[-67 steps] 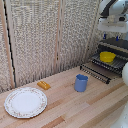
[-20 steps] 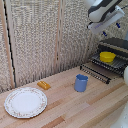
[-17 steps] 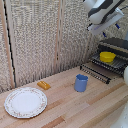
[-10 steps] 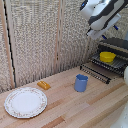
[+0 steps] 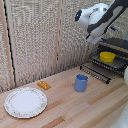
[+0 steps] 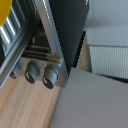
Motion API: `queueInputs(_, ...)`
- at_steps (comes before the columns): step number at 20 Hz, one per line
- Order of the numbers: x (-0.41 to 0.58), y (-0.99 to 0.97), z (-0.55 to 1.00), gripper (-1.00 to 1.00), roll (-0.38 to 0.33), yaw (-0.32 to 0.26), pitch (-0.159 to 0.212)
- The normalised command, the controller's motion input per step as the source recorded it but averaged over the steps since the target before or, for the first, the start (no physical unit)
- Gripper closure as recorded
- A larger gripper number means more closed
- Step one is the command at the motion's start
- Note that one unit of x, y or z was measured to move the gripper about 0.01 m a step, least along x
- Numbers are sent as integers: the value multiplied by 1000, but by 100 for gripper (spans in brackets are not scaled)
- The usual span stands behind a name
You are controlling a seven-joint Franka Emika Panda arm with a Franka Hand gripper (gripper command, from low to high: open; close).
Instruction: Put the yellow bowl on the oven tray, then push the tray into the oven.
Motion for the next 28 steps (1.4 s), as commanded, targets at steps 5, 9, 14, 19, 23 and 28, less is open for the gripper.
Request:
queueInputs(5, 339, 286, -110, -100, -152, 199, 103)
queueInputs(9, 273, 436, -310, -100, -65, 181, 187)
queueInputs(14, 235, 190, -408, -100, -40, 187, 203)
queueInputs(19, 146, -29, -375, -100, -38, 203, 131)
queueInputs(23, 4, -144, -271, -100, -107, 142, 78)
queueInputs(28, -95, -190, -288, -100, -73, 55, 39)
